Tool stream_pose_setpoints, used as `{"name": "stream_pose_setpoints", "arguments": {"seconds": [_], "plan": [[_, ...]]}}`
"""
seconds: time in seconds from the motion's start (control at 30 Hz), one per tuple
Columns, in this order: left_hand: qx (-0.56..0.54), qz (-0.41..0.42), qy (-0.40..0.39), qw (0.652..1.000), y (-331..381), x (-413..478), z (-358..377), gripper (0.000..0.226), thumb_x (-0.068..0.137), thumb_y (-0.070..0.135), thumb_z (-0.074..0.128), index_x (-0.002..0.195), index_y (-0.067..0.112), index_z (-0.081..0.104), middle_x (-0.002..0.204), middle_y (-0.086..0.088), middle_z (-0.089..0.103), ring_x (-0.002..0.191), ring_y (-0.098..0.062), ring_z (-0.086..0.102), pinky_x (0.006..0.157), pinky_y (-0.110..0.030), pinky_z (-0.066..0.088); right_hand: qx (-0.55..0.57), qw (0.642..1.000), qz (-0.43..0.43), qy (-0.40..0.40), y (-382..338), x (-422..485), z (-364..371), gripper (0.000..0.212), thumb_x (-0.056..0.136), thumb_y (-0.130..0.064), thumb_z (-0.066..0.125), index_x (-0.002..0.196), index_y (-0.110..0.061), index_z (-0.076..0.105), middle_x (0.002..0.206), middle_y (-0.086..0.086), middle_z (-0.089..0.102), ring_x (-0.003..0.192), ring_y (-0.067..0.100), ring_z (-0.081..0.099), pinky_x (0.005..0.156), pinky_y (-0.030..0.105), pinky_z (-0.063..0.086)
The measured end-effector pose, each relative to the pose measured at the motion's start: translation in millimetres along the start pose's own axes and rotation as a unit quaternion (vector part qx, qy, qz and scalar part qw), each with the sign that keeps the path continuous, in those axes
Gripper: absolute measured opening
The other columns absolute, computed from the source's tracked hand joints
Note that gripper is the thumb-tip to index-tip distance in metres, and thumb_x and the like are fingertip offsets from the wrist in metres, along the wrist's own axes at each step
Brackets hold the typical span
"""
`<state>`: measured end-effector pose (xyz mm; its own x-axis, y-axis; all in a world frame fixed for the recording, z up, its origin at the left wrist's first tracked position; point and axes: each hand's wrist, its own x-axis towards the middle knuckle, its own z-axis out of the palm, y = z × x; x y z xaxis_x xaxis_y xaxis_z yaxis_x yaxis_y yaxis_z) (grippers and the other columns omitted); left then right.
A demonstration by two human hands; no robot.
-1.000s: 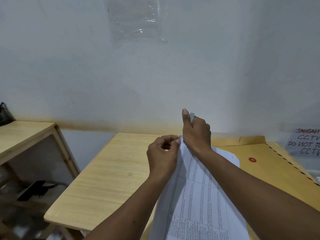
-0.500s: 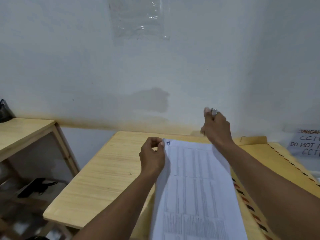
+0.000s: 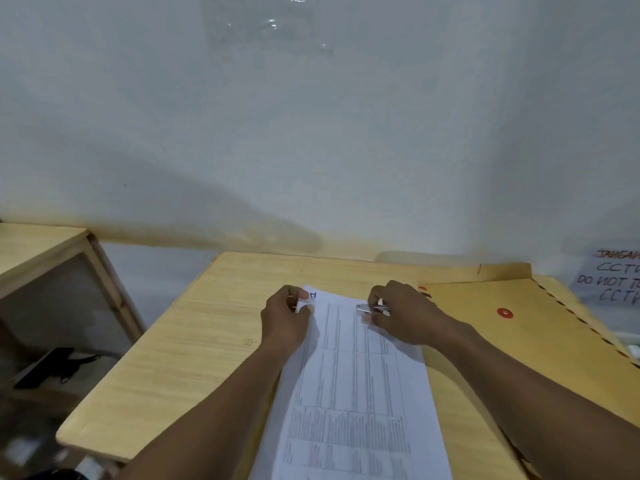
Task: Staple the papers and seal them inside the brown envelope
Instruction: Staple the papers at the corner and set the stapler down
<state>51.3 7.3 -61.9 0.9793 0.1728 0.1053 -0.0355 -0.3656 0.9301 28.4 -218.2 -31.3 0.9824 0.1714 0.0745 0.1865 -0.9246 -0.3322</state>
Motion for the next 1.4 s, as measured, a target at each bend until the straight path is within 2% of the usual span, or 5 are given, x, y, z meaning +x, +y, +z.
{"name": "stream_pose_setpoints", "arguments": {"seconds": [0.17,0.37,0.57,1.0,1.4], "plan": [[-0.049,-0.037,0.038,0.997,2,-2,5,0.014,0.093,0.009,0.065,0.085,0.019,0.073,0.086,0.007,0.071,0.077,-0.008,0.063,0.057,-0.004,0.041,0.088,0.995,-0.014,0.056,-2,-3,18,0.016,0.091,-0.047,0.061,0.093,-0.032,0.059,0.088,-0.011,0.047,0.094,0.021,0.051,0.080,0.039,0.047],[-0.048,-0.040,-0.159,0.985,-3,-7,-13,0.039,0.081,0.015,0.082,0.111,0.030,0.063,0.112,0.004,0.067,0.097,-0.019,0.069,0.077,-0.034,0.058,0.105,0.988,0.037,0.110,-4,-19,42,0.012,0.094,-0.053,0.055,0.091,-0.041,0.053,0.095,-0.015,0.050,0.101,0.015,0.045,0.088,0.040,0.038],[0.019,0.007,-0.146,0.989,-10,-11,-17,0.035,0.084,0.008,0.074,0.108,0.033,0.067,0.124,0.006,0.066,0.099,-0.019,0.069,0.089,-0.047,0.058,0.108,0.987,0.025,0.115,-6,-16,39,0.017,0.093,-0.054,0.056,0.093,-0.037,0.058,0.089,-0.016,0.047,0.098,0.015,0.045,0.087,0.039,0.037],[0.229,0.137,-0.170,0.948,-1,-8,5,0.051,0.094,0.010,0.057,0.143,0.020,0.048,0.156,-0.009,0.033,0.143,-0.026,0.035,0.105,-0.023,0.029,0.020,0.996,0.007,0.090,-3,10,16,0.018,0.090,-0.047,0.063,0.101,-0.033,0.064,0.092,-0.007,0.045,0.100,0.019,0.043,0.081,0.036,0.035],[0.288,0.246,-0.087,0.922,-35,-9,-1,0.030,0.094,0.041,0.053,0.120,0.034,0.065,0.132,0.012,0.057,0.102,-0.014,0.035,0.090,-0.034,0.043,-0.013,0.997,0.035,0.063,-9,61,12,0.023,0.092,-0.040,0.065,0.109,-0.025,0.065,0.113,0.007,0.054,0.118,0.034,0.045,0.089,0.041,0.038]]}}
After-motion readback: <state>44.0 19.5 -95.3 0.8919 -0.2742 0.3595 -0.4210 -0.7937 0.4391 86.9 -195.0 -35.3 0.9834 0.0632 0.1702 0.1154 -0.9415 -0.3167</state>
